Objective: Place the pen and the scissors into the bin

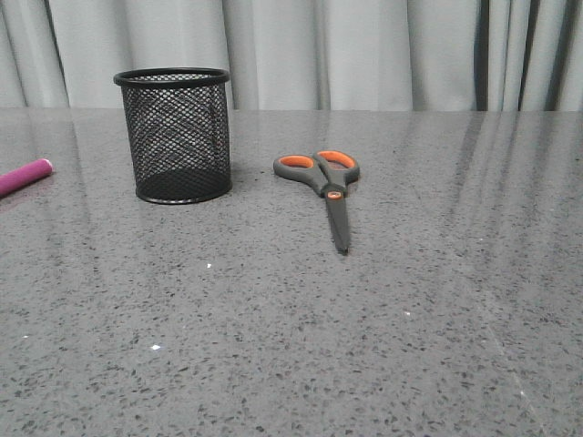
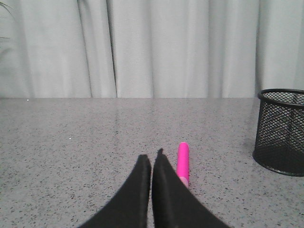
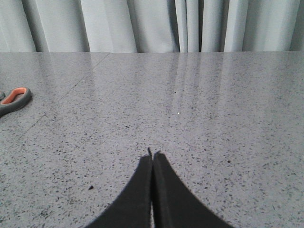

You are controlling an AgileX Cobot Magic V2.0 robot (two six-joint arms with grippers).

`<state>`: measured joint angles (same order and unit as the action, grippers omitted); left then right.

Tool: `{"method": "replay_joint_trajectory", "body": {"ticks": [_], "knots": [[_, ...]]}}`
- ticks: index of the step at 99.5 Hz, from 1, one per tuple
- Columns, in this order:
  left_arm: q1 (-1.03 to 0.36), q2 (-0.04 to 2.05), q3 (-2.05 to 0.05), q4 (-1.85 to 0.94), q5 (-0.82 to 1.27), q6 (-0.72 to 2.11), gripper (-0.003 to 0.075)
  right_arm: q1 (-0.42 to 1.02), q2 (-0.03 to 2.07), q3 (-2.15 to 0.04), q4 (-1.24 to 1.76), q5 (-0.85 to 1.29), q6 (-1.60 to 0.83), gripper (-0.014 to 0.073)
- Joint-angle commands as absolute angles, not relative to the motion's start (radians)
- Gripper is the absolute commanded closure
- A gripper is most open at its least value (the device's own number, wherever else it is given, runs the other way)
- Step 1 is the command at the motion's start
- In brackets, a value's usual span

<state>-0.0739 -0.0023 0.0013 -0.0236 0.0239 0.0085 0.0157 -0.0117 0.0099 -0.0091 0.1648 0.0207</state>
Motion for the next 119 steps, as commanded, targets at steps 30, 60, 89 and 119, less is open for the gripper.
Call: {"method": "replay_joint_trajectory", "body": {"ticks": [30, 60, 89, 119], "knots": [[-0.073, -0.028, 0.023, -0.026, -0.053, 0.0, 0.0741, 0.01, -0.029, 0.027, -0.016, 0.086, 0.014, 0.0668], [-0.073, -0.028, 0.023, -0.026, -0.053, 0.0, 0.0741, 0.01, -0.029, 0.027, -0.016, 0.086, 0.014, 0.0668], [-0.073, -0.028, 0.023, -0.026, -0.053, 0.0, 0.0742, 0.01, -0.029, 0.027, -0.016, 0.086, 0.014, 0.0668], [-0.073, -0.028, 0.023, -0.026, -0.053, 0.0, 0.0742, 0.01, -0.029, 0.027, -0.016, 0.05, 0.014, 0.0668]]}}
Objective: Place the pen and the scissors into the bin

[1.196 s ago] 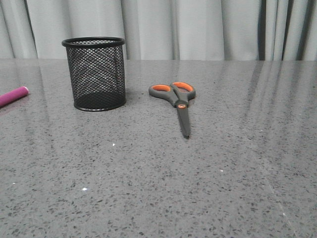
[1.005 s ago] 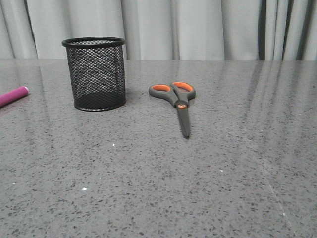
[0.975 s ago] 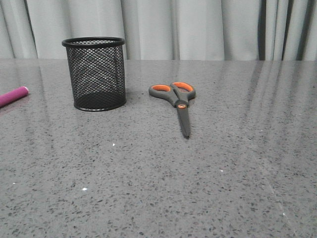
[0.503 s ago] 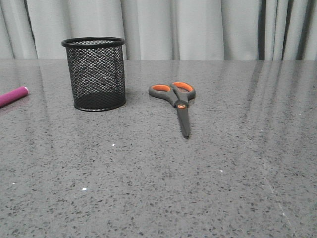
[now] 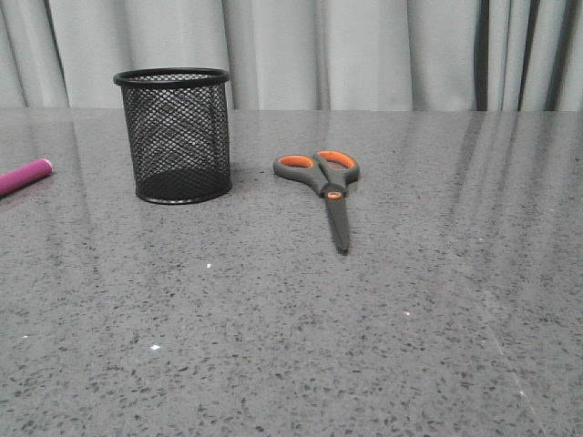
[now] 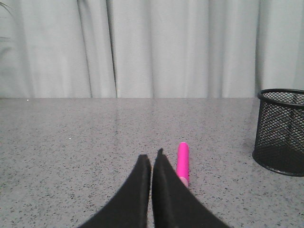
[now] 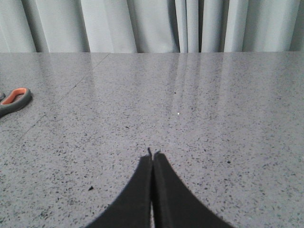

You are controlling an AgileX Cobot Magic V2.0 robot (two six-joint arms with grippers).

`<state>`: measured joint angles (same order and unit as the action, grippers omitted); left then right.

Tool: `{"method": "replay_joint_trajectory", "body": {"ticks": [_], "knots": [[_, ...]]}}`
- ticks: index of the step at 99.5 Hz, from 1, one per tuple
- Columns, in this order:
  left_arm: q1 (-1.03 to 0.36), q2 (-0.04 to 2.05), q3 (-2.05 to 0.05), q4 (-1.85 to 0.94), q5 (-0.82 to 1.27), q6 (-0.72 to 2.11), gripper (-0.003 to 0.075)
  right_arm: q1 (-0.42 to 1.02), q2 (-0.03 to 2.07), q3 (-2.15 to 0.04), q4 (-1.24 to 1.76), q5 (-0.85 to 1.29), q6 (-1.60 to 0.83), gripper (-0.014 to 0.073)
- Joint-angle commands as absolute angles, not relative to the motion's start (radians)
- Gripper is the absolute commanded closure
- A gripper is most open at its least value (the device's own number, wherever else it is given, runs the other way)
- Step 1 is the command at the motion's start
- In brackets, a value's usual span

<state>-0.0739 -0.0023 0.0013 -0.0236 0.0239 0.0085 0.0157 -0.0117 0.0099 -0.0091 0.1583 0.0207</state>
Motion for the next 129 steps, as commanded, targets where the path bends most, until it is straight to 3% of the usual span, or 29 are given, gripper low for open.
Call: {"method": "replay_joint_trajectory", "body": {"ticks": [1, 26, 40, 69, 85, 108, 129], "knots": [[-0.073, -0.028, 0.023, -0.026, -0.053, 0.0, 0.0741, 0.01, -0.029, 0.027, -0.016, 0.044, 0.014, 0.0668], [-0.073, -0.028, 0.023, -0.039, -0.054, 0.0, 0.0742, 0.01, -0.029, 0.027, 0.0, 0.0, 0.014, 0.0668], [-0.073, -0.028, 0.023, -0.128, -0.054, 0.0, 0.0742, 0.01, -0.029, 0.027, 0.154, -0.023, 0.014, 0.0668], [-0.073, -0.028, 0.023, -0.43, -0.057, 0.0, 0.0742, 0.01, -0.029, 0.027, 0.46, -0.034, 0.014, 0.0668], [-0.073, -0.028, 0.014, -0.591, -0.061, 0.0, 0.0742, 0.01, -0.027, 0.008, 0.482, -0.018, 0.014, 0.0666], [-0.073, 0.001, -0.067, -0.587, -0.01, 0.0, 0.0742, 0.01, 0.033, -0.113, 0.478, 0.119, 0.014, 0.0653], [-0.073, 0.208, -0.282, -0.422, 0.164, 0.0, 0.0742, 0.01, 0.279, -0.31, 0.358, 0.301, 0.01, 0.0653]]}}
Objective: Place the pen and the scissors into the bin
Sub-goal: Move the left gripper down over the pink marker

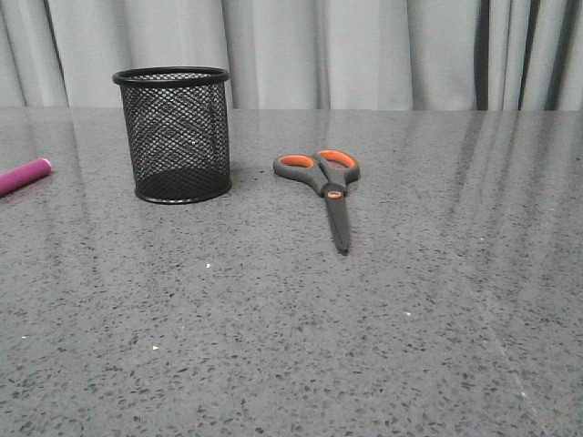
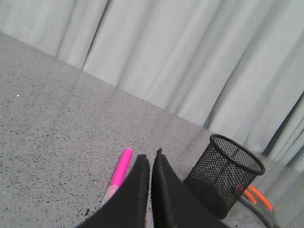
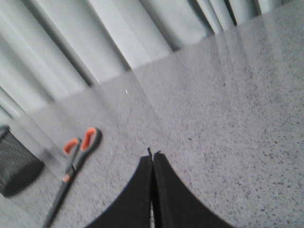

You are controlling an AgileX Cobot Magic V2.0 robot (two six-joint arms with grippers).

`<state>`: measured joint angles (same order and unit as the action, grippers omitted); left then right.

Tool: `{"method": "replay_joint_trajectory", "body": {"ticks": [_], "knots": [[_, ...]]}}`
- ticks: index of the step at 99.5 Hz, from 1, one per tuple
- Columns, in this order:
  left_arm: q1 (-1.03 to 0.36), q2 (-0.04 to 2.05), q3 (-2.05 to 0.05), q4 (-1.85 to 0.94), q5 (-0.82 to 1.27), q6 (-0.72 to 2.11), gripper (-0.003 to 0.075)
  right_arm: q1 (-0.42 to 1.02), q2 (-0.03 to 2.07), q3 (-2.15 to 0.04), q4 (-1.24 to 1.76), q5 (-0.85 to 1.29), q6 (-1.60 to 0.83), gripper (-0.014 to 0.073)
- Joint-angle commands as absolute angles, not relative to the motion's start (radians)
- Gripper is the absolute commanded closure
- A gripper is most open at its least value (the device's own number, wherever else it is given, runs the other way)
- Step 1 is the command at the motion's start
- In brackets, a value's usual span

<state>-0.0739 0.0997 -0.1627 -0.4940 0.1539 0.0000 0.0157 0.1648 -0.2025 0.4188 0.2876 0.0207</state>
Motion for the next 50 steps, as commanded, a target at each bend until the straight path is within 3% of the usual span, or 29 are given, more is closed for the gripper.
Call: {"method": "replay_joint_trajectory", "body": {"ticks": [1, 22, 50], "knots": [[-0.073, 0.226, -0.301, -0.399, 0.177, 0.0, 0.0742, 0.01, 0.3, -0.327, 0.35, 0.316, 0.01, 0.0653], [-0.073, 0.486, -0.585, -0.237, 0.497, 0.0, 0.0742, 0.01, 0.592, -0.563, 0.324, 0.54, -0.038, 0.0654], [-0.073, 0.723, -0.801, -0.209, 0.718, 0.0, 0.0741, 0.01, 0.767, -0.725, 0.329, 0.6, -0.038, 0.0634]]}}
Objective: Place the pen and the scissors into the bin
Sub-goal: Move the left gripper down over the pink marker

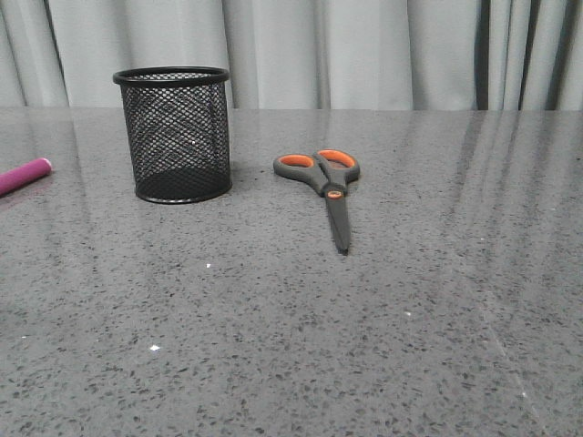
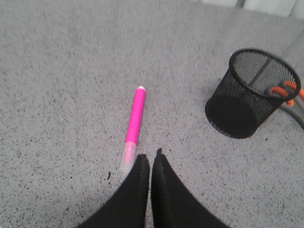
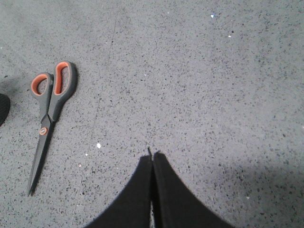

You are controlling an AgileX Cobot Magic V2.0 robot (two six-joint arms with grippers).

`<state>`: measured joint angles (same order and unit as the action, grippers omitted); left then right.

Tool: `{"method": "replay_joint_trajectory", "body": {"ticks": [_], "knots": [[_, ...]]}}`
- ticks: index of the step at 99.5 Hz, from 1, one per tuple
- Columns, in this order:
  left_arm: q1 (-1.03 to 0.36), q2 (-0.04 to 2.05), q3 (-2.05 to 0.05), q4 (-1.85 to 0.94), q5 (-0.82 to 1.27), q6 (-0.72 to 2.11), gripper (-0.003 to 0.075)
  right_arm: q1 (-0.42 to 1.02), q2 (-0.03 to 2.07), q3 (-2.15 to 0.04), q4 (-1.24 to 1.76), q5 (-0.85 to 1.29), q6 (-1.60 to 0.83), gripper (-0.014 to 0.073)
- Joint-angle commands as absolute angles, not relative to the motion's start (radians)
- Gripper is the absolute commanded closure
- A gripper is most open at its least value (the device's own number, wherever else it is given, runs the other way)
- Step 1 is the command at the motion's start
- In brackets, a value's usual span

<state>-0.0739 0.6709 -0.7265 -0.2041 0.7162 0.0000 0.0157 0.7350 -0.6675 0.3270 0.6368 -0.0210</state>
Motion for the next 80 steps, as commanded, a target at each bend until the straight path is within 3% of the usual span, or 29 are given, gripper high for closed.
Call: {"method": "replay_joint_trajectory", "body": {"ticks": [1, 8, 25, 30, 57, 80], "knots": [[-0.073, 0.727, -0.807, -0.209, 0.722, 0.0, 0.0741, 0.01, 0.769, -0.727, 0.332, 0.6, -0.038, 0.0629], [-0.073, 0.765, -0.833, -0.209, 0.749, 0.0, 0.0741, 0.01, 0.78, -0.74, 0.339, 0.602, -0.038, 0.0554], [-0.073, 0.829, -0.86, -0.218, 0.749, 0.037, 0.0729, 0.01, 0.788, -0.743, 0.339, 0.598, -0.038, 0.0199], [-0.073, 0.845, -0.864, -0.234, 0.743, 0.062, 0.0697, 0.01, 0.788, -0.743, 0.339, 0.598, -0.038, 0.0148], [-0.073, 0.923, -0.873, -0.284, 0.729, 0.107, 0.0398, 0.01, 0.788, -0.743, 0.339, 0.598, -0.04, 0.0151], [-0.073, 1.032, -0.952, -0.287, 0.737, 0.186, 0.0385, 0.01, 0.788, -0.743, 0.339, 0.596, -0.049, 0.0151]]}}
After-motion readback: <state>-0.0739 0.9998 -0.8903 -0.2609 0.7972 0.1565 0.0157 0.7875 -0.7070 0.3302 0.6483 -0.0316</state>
